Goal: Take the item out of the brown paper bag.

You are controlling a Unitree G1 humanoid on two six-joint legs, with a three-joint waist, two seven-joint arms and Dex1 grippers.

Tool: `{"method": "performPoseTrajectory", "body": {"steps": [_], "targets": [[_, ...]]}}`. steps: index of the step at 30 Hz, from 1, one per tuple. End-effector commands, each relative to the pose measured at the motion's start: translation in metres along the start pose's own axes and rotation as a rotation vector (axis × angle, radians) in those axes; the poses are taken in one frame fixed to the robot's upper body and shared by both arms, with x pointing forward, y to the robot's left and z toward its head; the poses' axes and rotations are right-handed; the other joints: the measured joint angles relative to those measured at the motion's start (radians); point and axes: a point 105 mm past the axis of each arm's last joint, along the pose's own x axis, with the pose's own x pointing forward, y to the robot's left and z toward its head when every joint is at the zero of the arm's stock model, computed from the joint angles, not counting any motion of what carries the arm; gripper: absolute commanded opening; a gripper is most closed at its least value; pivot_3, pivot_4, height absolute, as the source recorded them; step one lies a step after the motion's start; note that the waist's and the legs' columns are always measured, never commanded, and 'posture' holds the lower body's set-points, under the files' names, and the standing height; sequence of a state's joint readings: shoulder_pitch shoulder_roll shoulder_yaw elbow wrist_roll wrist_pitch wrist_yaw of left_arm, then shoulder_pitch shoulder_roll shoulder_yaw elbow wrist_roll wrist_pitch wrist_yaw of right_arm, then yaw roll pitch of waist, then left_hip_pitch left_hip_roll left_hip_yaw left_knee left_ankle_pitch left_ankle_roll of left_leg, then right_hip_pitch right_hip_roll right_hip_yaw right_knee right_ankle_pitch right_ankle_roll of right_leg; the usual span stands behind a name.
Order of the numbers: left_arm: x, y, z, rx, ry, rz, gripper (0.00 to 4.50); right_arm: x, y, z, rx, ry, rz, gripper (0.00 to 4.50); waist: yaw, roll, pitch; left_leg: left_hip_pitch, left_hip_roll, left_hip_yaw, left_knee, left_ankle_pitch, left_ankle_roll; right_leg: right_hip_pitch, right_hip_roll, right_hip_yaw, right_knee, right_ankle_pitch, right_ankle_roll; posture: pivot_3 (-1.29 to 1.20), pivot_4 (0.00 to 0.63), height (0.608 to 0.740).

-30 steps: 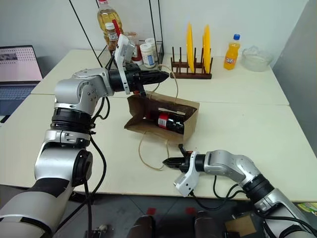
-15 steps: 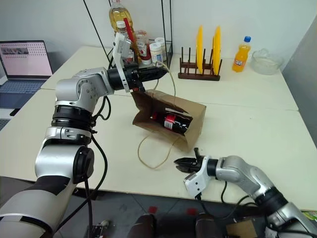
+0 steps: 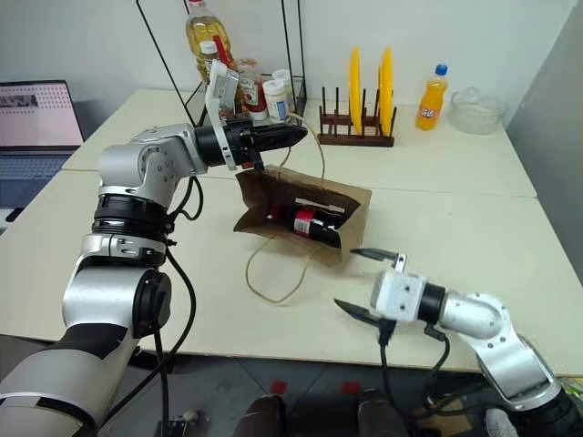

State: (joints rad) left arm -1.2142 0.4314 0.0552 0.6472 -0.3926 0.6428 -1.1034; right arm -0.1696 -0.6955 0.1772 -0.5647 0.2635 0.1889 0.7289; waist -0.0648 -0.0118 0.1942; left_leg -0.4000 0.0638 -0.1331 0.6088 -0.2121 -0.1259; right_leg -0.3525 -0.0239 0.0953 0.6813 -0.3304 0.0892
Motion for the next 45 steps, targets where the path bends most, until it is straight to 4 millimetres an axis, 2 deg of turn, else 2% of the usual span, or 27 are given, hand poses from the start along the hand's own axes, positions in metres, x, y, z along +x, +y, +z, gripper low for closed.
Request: {"method": "performPoseTrajectory", "body": {"steps": [1,4,8,10,18,20,22,28,32,35,38,45], "targets": [[0.001,-0.004,0.015,0.051,-0.031,-0.017,0.0,0.009,-0.006,0.035,0.241,-0.124,0.03,3.15,0.002,0.0,0.0,0.0,0.0,0.0,0.0,0.0,0.0,0.0,0.0,0.0,0.0,0.0,0.0,0.0,0.15,0.74],[0.002,-0.005,0.015,0.051,-0.03,-0.02,0.0,0.02,-0.012,0.053,0.423,-0.199,0.089,2.06,0.006,0.0,0.0,-0.001,0.0,0.0,0.0,0.0,0.0,0.0,0.0,0.0,-0.001,0.0,0.0,0.0,0.15,0.74],[0.003,-0.006,0.013,0.052,-0.026,-0.023,0.0,0.036,-0.014,0.067,0.558,-0.256,0.164,0.54,0.006,0.0,0.0,-0.001,0.0,0.0,-0.001,-0.001,0.001,-0.001,0.0,-0.001,-0.001,0.0,0.0,0.0,0.15,0.74],[0.003,-0.007,0.014,0.054,-0.025,-0.022,0.0,0.046,-0.011,0.067,0.575,-0.259,0.194,0.06,0.006,0.001,0.0,-0.002,0.0,0.0,-0.001,-0.001,0.001,-0.002,0.0,-0.001,-0.001,0.0,0.0,0.0,0.15,0.74],[0.0,-0.009,0.019,0.064,-0.022,-0.02,0.0,0.097,-0.014,0.048,0.551,-0.278,0.204,0.06,0.001,0.001,0.001,-0.002,0.0,0.0,-0.001,-0.001,0.001,-0.005,0.0,0.0,0.001,0.0,0.0,0.0,0.15,0.74],[-0.002,-0.01,0.017,0.065,-0.019,-0.016,0.0,0.108,-0.022,0.043,0.494,-0.272,0.158,0.06,-0.002,0.001,0.001,-0.003,0.0,0.0,-0.001,-0.001,0.001,-0.006,0.0,0.0,0.001,0.0,0.0,0.0,0.15,0.74],[-0.004,-0.011,0.016,0.064,-0.015,-0.012,0.0,0.116,-0.038,0.029,0.415,-0.227,0.063,0.06,-0.005,0.001,0.001,-0.003,0.0,0.0,-0.001,-0.001,0.001,-0.006,0.0,0.0,0.001,0.0,0.0,0.0,0.15,0.74],[-0.007,-0.014,0.009,0.052,-0.007,-0.008,0.0,0.112,-0.066,0.005,0.308,-0.123,-0.166,0.06,-0.004,0.002,0.001,-0.004,0.0,0.0,-0.001,0.0,0.0,-0.006,0.0,0.0,0.001,0.0,0.0,0.0,0.15,0.74],[-0.006,-0.016,0.006,0.044,-0.006,-0.013,0.0,0.112,-0.069,-0.008,0.184,-0.005,-0.245,0.06,-0.005,0.002,0.001,-0.004,0.0,0.0,-0.001,0.001,-0.002,-0.007,0.0,0.0,0.001,0.0,0.0,0.0,0.15,0.74],[-0.003,-0.017,0.006,0.04,-0.01,-0.018,0.0,0.113,-0.072,-0.014,0.005,0.11,-0.296,0.06,-0.005,0.002,0.001,-0.004,0.0,0.0,-0.001,0.001,-0.002,-0.007,0.0,0.0,0.001,0.0,0.0,0.0,0.15,0.74],[-0.001,-0.017,0.005,0.038,-0.011,-0.021,0.0,0.113,-0.071,-0.016,-0.1,0.172,-0.289,0.67,-0.005,0.002,0.001,-0.004,0.0,0.0,-0.001,0.001,-0.002,-0.007,0.0,0.0,0.001,0.0,0.0,0.0,0.15,0.74],[0.002,-0.018,0.004,0.036,-0.013,-0.032,0.0,0.113,-0.06,-0.029,-0.322,0.334,-0.133,3.05,-0.006,0.002,0.001,-0.004,0.0,0.0,-0.001,0.001,-0.002,-0.007,0.0,0.0,0.0,0.0,0.0,0.0,0.15,0.74]]}}
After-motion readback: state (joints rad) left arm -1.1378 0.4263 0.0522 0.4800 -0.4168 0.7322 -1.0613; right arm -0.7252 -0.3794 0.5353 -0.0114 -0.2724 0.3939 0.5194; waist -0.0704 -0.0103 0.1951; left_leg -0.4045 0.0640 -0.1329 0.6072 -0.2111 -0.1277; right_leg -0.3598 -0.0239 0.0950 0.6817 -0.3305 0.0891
